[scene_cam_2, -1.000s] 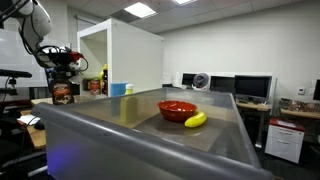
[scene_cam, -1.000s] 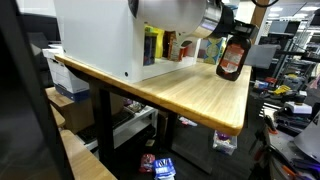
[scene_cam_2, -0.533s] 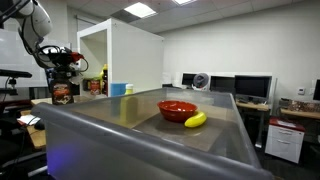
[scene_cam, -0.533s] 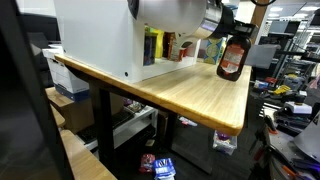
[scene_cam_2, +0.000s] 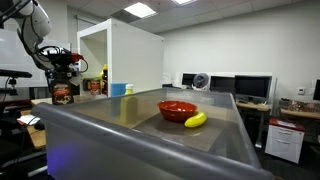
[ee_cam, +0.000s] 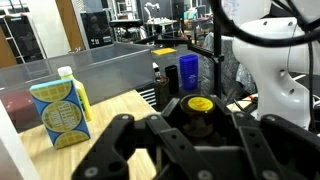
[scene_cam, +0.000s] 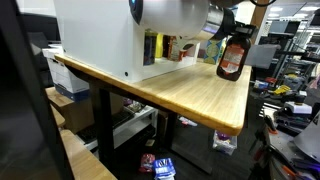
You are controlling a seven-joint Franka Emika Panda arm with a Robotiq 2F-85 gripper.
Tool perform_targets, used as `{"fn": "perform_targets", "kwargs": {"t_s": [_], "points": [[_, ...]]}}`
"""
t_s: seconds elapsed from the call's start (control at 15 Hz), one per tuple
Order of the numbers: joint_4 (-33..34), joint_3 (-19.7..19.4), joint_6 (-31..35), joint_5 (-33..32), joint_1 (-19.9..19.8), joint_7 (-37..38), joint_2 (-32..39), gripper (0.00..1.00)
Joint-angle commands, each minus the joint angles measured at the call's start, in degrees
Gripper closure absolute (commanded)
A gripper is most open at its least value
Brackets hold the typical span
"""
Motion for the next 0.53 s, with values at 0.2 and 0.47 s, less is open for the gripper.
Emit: {"fn": "perform_targets", "kwargs": {"t_s": [0.2,0.47], "points": [[-3.02,0.74,0.7,-2.3,-0.3,-2.47,-1.21,0.4],[-3.72,0.76,0.47,-2.11,-0.26,-2.27,-1.09,0.23]]}}
